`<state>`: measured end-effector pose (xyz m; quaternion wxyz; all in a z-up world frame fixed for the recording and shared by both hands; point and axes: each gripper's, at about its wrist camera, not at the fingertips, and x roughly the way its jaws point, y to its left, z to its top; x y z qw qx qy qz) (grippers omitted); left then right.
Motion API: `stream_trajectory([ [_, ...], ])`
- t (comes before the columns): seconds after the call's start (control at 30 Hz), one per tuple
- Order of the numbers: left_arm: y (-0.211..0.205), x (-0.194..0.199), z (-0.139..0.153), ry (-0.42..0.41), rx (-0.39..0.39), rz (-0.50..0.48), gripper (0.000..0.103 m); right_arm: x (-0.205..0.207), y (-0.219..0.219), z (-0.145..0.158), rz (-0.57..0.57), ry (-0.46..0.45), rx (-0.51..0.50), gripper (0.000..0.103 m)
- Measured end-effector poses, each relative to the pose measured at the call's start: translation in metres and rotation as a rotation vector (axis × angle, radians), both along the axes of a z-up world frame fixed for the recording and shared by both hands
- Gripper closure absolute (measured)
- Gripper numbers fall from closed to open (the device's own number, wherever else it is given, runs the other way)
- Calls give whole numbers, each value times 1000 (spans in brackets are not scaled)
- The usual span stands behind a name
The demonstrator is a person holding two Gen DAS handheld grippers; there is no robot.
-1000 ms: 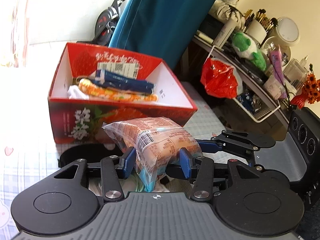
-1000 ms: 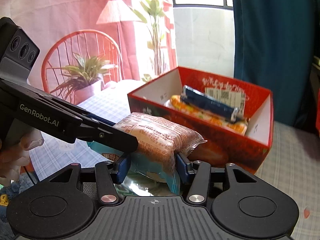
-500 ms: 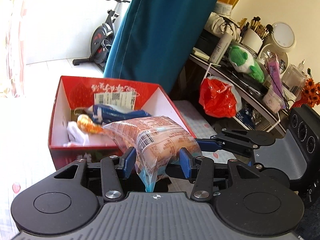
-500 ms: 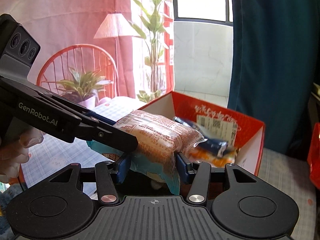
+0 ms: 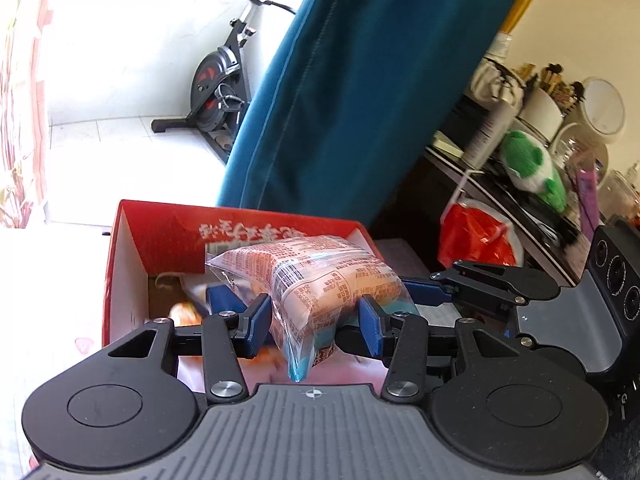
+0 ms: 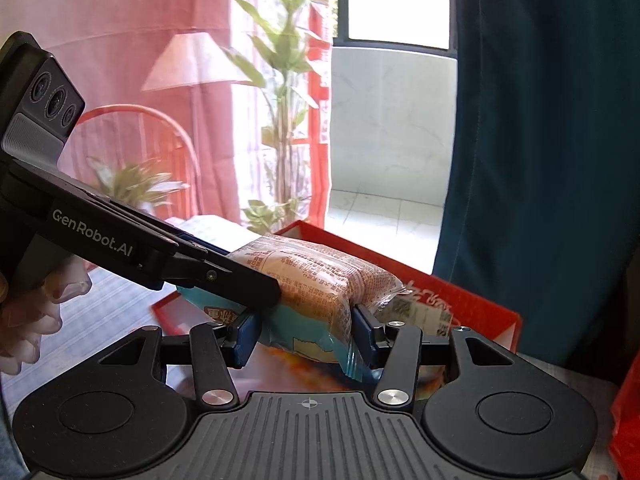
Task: Organize soft objects
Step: 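Lower the wrapped bread into the box and open both grippers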
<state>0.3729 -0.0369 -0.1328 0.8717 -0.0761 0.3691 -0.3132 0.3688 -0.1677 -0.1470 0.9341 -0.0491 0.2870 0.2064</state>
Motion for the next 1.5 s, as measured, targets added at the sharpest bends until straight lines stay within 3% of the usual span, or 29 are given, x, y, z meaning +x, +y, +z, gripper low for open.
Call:
stream_trajectory([
  [0.43, -22, 80, -52, 106, 5, 29, 54, 76, -26, -54, -73, 111, 28, 58],
  [0.77, -35, 88, -64, 68, 141, 70, 54, 101, -31, -73, -182, 210, -1, 62],
  [1.13, -19, 45, -26, -40, 229, 73, 52, 59, -34, -41, -186, 157, -3, 62],
  [1.5, 11, -41, 1, -86, 209, 89, 52, -31, -9, -6, -136, 58, 2, 62],
])
